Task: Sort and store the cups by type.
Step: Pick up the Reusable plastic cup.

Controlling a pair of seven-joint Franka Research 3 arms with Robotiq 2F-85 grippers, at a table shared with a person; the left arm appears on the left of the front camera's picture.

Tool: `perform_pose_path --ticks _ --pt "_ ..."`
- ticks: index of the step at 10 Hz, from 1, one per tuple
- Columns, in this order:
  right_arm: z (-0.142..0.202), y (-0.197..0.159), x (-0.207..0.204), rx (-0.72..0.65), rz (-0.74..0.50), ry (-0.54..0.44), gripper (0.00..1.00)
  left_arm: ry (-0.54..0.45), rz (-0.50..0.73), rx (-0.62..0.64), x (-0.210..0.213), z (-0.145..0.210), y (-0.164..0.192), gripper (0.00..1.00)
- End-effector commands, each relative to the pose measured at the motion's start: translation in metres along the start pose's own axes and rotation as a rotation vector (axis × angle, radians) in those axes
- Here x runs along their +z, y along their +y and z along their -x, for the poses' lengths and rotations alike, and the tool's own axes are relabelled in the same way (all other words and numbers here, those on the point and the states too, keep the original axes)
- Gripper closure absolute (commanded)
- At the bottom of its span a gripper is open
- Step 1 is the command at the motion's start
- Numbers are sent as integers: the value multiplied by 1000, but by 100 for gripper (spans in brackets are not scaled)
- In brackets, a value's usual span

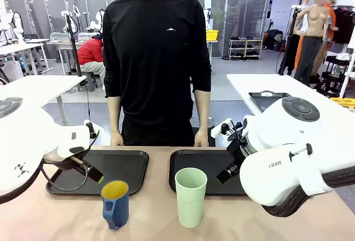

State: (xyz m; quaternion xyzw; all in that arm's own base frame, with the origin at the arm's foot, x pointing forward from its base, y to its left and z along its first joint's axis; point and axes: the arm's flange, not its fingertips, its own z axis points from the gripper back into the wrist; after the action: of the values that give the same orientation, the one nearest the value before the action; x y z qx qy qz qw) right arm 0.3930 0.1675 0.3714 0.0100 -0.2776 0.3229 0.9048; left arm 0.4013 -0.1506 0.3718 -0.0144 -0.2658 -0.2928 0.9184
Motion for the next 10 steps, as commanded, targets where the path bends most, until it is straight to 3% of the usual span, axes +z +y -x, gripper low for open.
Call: perform_pose_path --ticks 1,10 --pt "0 0 0 -3 -1 0 0 0 0 1 0 0 0 0" --pt "0 0 0 -3 -1 0 0 0 0 1 0 0 0 0"
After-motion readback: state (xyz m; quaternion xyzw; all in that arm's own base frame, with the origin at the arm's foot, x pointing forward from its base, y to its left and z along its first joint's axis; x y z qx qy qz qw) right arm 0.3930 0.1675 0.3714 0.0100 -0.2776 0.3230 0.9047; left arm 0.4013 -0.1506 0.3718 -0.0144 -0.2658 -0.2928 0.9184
